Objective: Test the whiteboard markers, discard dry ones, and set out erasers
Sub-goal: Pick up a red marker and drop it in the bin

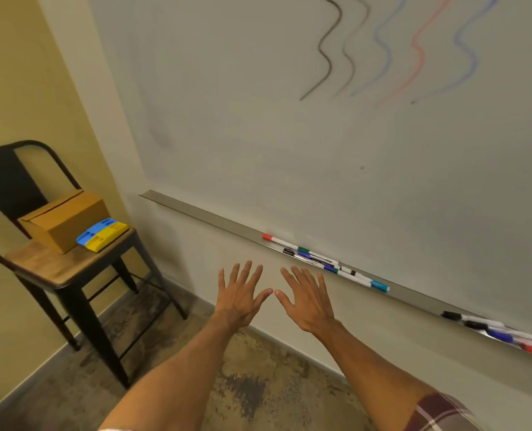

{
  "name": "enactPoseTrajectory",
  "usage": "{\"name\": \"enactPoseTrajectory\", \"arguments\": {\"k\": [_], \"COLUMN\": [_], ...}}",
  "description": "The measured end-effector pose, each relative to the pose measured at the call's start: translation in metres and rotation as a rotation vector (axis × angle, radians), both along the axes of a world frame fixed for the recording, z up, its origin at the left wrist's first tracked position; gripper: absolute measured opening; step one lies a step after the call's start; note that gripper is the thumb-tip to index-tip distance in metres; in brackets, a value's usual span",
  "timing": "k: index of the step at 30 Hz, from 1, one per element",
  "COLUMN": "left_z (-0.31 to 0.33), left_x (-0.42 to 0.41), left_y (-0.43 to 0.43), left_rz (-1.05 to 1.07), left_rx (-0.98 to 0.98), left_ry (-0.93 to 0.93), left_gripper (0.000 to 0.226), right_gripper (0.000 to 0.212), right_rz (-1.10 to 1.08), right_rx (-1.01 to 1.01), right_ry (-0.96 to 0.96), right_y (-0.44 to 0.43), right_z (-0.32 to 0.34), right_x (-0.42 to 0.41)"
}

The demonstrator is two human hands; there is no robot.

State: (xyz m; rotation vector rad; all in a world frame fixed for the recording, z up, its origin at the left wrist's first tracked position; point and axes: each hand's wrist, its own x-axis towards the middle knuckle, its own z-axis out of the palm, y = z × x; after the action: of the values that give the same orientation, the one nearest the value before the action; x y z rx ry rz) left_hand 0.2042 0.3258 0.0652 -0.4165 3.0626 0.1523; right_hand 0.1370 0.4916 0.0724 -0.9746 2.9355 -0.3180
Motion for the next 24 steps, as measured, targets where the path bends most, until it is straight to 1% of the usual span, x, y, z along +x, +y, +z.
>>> {"name": "enactPoseTrajectory", "arguments": {"k": [6,8,9,11,12,15,18,19,22,24], "left_z": [-0.007,-0.012,-0.012,-0.015,-0.016,-0.023,-0.035,-0.038,-0.046,-0.049], "left_x": [-0.028,-0.043,-0.051,-0.067,-0.076,-0.105,-0.137,-0.146,-0.169,-0.181], "left_y": [-0.049,-0.066,-0.074,-0.088,-0.094,-0.112,-0.126,-0.129,-0.139,-0.145], "left_rz": [0.021,0.015,0.010,0.002,0.000,-0.025,-0.064,-0.076,-0.100,-0.122], "left_rx": [-0.007,-0.008,-0.011,-0.022,-0.021,-0.015,0.004,0.011,0.043,0.061], "left_ry": [-0.007,-0.012,-0.018,-0.048,-0.068,-0.093,-0.100,-0.108,-0.130,-0.149], "left_gripper": [0.115,0.112,0.108,0.092,0.086,0.083,0.090,0.089,0.074,0.073], "right_gripper": [0.109,0.106,0.098,0.073,0.067,0.065,0.067,0.067,0.064,0.061], "right_rz": [0.023,0.027,0.027,0.011,-0.002,-0.037,-0.064,-0.076,-0.099,-0.108], "right_rx": [-0.023,-0.019,-0.011,0.004,0.005,0.002,-0.003,-0.001,-0.005,-0.007], "right_ry": [0.007,-0.008,-0.017,-0.028,-0.032,-0.021,-0.032,-0.032,-0.024,-0.007], "right_y": [-0.055,-0.072,-0.080,-0.095,-0.102,-0.117,-0.129,-0.132,-0.140,-0.144], "right_z": [-0.012,-0.015,-0.016,-0.021,-0.024,-0.033,-0.044,-0.048,-0.058,-0.064], "right_x": [-0.032,-0.048,-0.056,-0.074,-0.084,-0.107,-0.131,-0.139,-0.156,-0.166]}}
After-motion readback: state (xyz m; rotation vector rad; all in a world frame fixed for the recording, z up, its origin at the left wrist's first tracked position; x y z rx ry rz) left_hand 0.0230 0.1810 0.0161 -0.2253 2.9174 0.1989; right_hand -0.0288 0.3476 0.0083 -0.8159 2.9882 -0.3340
